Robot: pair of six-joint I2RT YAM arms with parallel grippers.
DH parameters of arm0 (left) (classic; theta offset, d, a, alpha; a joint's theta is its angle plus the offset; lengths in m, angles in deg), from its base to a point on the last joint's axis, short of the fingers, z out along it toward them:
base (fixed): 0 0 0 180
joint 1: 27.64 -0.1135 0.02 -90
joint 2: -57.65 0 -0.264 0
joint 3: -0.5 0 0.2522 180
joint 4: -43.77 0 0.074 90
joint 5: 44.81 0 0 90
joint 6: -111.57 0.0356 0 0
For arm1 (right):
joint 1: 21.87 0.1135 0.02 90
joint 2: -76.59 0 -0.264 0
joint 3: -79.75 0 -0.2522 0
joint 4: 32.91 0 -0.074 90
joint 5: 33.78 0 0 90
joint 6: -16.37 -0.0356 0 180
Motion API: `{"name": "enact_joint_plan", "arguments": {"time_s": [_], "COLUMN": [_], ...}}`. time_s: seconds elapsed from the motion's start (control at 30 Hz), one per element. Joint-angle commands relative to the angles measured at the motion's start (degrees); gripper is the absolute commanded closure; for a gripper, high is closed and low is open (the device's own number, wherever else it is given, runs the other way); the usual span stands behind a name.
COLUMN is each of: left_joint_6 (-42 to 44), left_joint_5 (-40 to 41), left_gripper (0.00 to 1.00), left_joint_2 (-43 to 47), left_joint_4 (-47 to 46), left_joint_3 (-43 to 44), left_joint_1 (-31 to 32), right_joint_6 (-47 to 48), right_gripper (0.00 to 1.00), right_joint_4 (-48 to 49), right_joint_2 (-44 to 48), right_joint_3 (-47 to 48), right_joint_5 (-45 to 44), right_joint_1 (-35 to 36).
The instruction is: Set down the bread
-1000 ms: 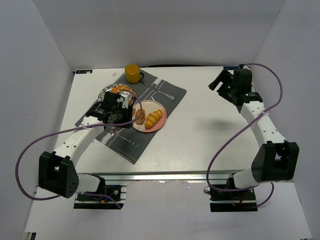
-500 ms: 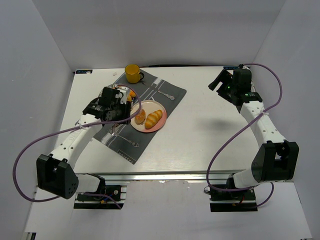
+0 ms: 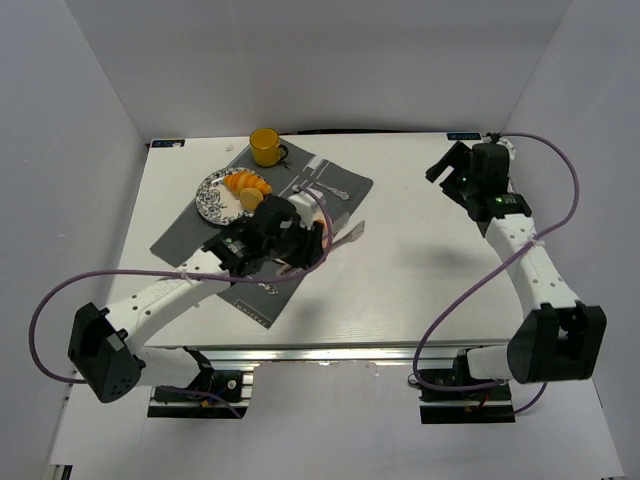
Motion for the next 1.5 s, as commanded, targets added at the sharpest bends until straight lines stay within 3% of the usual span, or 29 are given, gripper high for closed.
{"name": "enact_joint_plan", "arguments": {"time_s": [0.0,0.23,0.73,0.83,1.07,1.27,1.3,1.47], "left_joint_6": [-4.4,-6.3,-7.5,-6.8,-6.1,-4.6,-4.0,-2.9], "left_joint_5": [7.0,15.3,11.1,10.4,11.5,17.1,17.8,23.8], "left_gripper": [0.44,0.46,0.47,0.37,0.28,0.18,0.02,0.02], "left_joint_2": [-0.9,-5.2,-20.6,-23.5,-25.7,-23.0,-21.7,-14.9], "left_joint_4": [-10.7,-22.5,-30.5,-30.1,-29.5,-23.1,-21.2,-12.3], "left_joint_3": [-2.2,-8.4,-11.7,-11.5,-10.6,-7.6,-7.1,-1.4], "left_joint_1": [5.9,10.6,14.6,15.2,16.1,16.7,16.8,16.8], "right_joint_6": [-2.1,-2.7,-2.2,-2.1,-1.8,-1.9,-1.9,-2.9], "right_gripper": [0.13,0.14,0.14,0.14,0.14,0.12,0.11,0.11], "right_joint_4": [1.7,3.2,3.9,4.1,4.4,4.5,4.5,4.6], "right_joint_2": [6.9,15.7,16.7,16.4,16.1,15.4,15.2,15.8], "right_joint_3": [-0.8,-3.1,-3.2,-3.2,-3.3,-3.0,-2.9,-3.4], "right_joint_5": [-6.4,-12.0,-11.1,-10.9,-10.7,-9.7,-9.5,-10.4], "right_joint_1": [-0.1,-0.1,-0.2,-0.2,-0.2,-0.1,-0.1,-0.2]}}
